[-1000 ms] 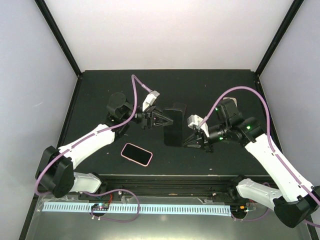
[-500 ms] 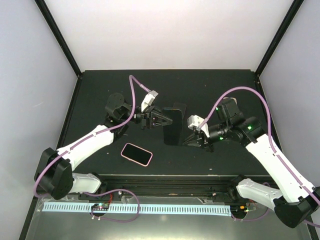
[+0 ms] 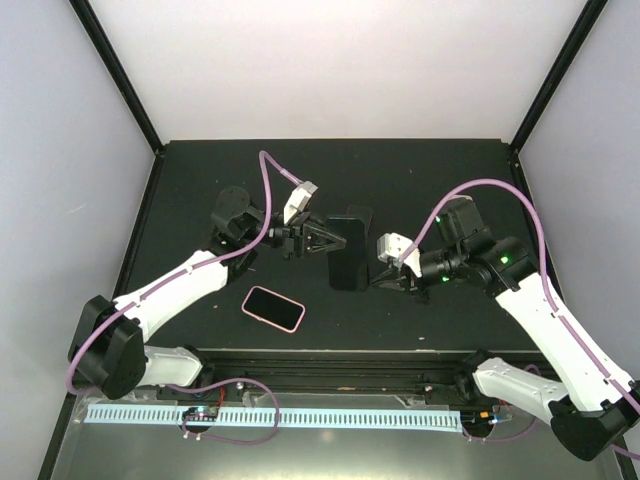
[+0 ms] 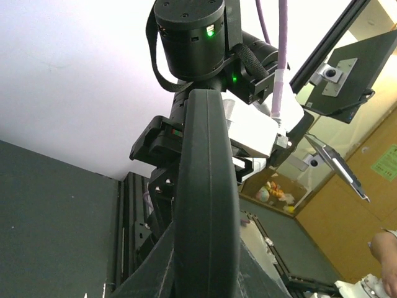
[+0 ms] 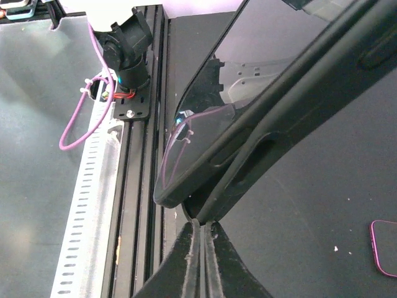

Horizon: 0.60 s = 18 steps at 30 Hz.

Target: Take the phone out of the phone case

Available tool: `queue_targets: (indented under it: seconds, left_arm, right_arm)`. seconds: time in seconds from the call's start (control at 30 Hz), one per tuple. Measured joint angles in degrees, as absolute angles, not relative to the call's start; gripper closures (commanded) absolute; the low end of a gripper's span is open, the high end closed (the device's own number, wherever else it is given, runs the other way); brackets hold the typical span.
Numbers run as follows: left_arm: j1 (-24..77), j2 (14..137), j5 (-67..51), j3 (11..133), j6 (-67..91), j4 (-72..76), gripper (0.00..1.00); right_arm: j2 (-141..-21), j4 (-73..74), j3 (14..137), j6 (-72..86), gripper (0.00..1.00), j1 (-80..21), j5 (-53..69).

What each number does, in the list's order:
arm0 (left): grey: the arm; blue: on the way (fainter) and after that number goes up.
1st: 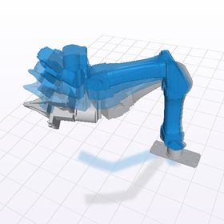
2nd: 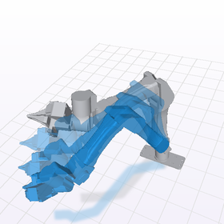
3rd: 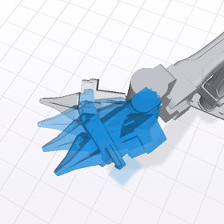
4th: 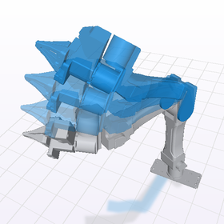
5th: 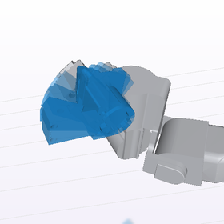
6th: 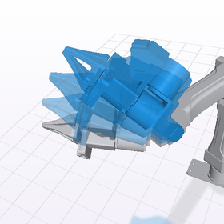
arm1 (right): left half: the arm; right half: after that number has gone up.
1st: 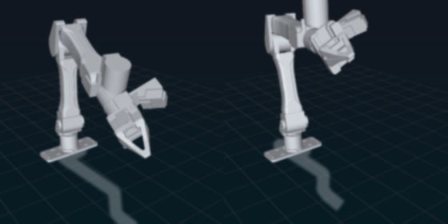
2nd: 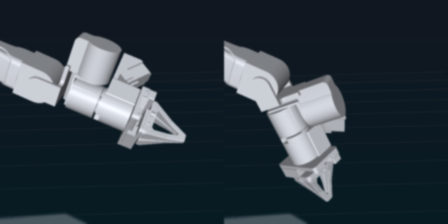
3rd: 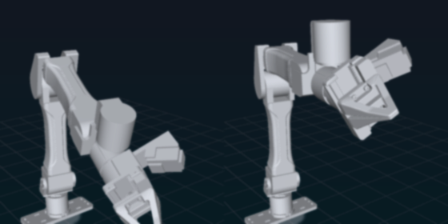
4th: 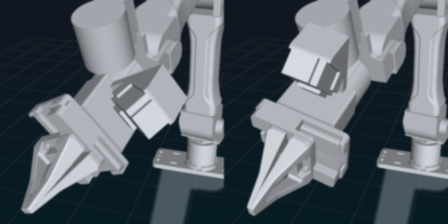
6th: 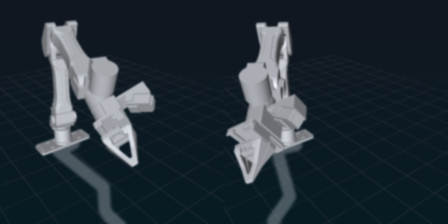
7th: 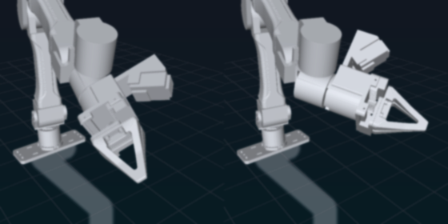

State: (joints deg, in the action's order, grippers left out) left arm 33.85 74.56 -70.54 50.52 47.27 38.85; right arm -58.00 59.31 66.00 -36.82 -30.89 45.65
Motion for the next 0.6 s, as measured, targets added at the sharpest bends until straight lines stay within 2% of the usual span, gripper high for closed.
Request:
queue_targets:
  seconds: [0.5,0.6]
  left_arm:
    - [33.71,74.19,-66.83,50.52,44.88,37.78,0.99]
    - [33.69,74.19,-65.56,50.52,44.25,37.65,0.98]
  right_arm:
    - [-57.49,52.45,64.42,-24.88,0.96,-31.14,37.47]
    - [-57.47,50.26,63.86,-22.72,0.91,-31.16,34.92]
